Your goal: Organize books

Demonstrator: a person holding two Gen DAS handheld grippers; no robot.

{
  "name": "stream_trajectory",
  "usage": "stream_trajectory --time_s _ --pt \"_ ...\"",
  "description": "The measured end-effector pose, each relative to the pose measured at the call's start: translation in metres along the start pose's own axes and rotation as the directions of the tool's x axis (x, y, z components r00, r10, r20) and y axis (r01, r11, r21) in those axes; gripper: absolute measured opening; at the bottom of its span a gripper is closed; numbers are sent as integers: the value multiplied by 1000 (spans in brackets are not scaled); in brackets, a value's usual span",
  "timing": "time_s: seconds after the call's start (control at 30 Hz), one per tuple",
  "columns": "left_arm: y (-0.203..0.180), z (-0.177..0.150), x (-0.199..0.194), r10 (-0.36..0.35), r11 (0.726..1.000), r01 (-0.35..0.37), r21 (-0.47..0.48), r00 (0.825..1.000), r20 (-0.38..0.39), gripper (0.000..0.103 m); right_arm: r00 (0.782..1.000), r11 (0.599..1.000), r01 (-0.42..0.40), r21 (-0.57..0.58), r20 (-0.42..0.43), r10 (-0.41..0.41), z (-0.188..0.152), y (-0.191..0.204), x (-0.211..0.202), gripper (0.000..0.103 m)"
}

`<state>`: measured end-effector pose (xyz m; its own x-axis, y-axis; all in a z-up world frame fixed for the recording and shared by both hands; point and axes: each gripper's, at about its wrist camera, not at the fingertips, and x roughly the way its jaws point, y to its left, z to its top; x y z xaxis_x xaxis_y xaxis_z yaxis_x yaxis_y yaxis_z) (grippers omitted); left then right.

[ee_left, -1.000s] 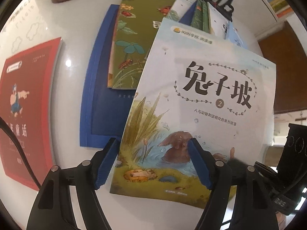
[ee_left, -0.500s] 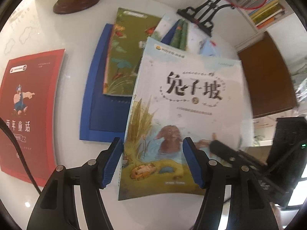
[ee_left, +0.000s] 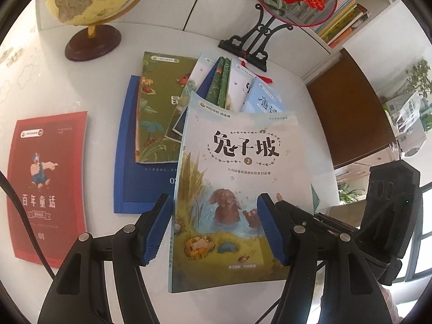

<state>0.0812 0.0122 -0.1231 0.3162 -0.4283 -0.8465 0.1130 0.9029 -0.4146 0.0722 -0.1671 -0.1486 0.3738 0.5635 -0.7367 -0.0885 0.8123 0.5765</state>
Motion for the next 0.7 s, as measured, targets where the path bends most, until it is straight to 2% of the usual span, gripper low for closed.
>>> stream_trajectory --time_s 0.33,0.7 --pt "8 0 -21 65 997 -66 35 998 28 62 1000 999 13 -45 4 -13 1 29 3 9" --pt "76 -3 -57 70 993 -60 -102 993 95 62 999 988 5 -152 -43 -12 11 86 37 10"
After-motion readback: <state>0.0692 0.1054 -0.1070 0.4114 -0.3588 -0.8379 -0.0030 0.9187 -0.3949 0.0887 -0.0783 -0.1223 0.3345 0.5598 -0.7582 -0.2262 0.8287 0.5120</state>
